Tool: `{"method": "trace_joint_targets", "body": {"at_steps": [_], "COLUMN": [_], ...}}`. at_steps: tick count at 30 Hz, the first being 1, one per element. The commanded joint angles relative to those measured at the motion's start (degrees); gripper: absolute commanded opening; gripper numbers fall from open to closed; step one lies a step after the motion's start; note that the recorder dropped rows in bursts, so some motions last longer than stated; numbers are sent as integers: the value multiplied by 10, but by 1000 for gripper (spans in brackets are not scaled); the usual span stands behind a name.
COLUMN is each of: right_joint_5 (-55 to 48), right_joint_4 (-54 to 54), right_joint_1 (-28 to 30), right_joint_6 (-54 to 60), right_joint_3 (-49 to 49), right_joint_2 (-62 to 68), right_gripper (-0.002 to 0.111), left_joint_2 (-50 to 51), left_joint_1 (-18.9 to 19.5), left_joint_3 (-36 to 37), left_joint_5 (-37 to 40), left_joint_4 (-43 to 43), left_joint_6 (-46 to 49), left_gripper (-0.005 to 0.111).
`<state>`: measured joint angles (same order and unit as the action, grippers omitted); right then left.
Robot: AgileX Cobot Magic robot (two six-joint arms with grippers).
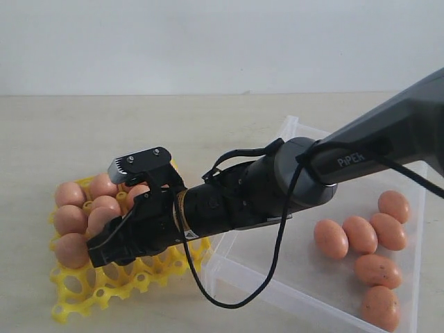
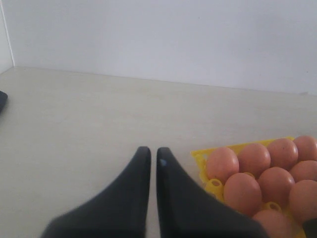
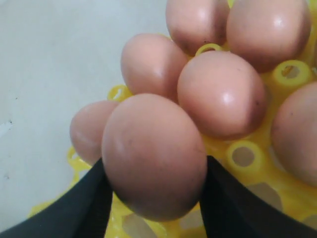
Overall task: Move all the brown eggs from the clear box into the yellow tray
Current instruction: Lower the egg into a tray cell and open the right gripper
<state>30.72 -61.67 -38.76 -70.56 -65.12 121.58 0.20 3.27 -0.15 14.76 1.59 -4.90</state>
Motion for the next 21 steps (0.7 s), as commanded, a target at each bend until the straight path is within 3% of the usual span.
{"method": "trace_joint_targets", "body": {"at_steps": [1,5,21], "right_joint_5": [-5,-6,-12], "right_joint_4": [-3,-3,-3], "right_joint_1": [0,0,0], "right_joint_6": [6,7,38], "right_joint_3": [-2,-2,-2], "right_joint_2": [2,2,-20], "right_gripper": [51,57,57], "left_joint_2": [-2,-2,-2], "left_joint_1": [1,1,1], "left_joint_3": [1,1,1], "left_joint_5": [-2,-1,-2], "left_joint_4": [1,1,1], "left_joint_6": [0,0,0], "left_gripper": [4,4,4]}}
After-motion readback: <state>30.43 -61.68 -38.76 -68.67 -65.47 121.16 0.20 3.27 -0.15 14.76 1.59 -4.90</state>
